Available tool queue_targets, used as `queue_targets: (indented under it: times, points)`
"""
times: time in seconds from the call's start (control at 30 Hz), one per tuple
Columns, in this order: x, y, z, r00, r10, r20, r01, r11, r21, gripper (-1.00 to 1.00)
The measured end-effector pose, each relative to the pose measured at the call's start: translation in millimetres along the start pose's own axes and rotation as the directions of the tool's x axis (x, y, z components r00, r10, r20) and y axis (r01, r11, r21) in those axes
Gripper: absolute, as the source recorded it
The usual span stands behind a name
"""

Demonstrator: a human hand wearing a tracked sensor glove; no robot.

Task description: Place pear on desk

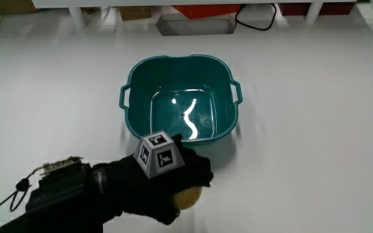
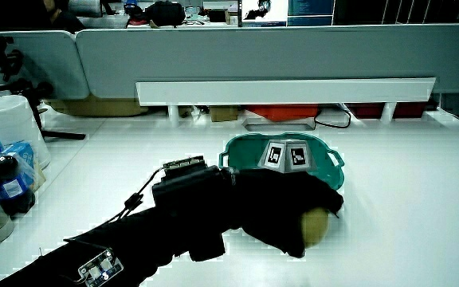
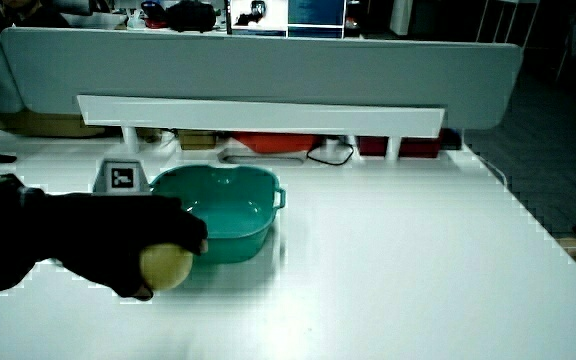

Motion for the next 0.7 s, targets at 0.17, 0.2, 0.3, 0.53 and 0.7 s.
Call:
queue_targets:
  times: [0.17,0.2,0.3,0.53,0.7]
  points:
    - [2.6,2,-10.2,1.000,0.002,0.030,0.000,0.9992,-0.039,0.00]
    - [2.1,2,-11.2,0.999,0.007,0.032,-0.006,0.9992,-0.040,0.00]
    - [0.7,3,-15.9,1.000,0.005,0.022,-0.005,0.9993,-0.037,0.00]
    - [-6.9,13,-38.5,1.000,0.014,-0.009,-0.014,0.9982,-0.058,0.00]
    - [-13.3,18,-49.1,0.999,0.034,-0.005,-0.034,0.9960,-0.082,0.00]
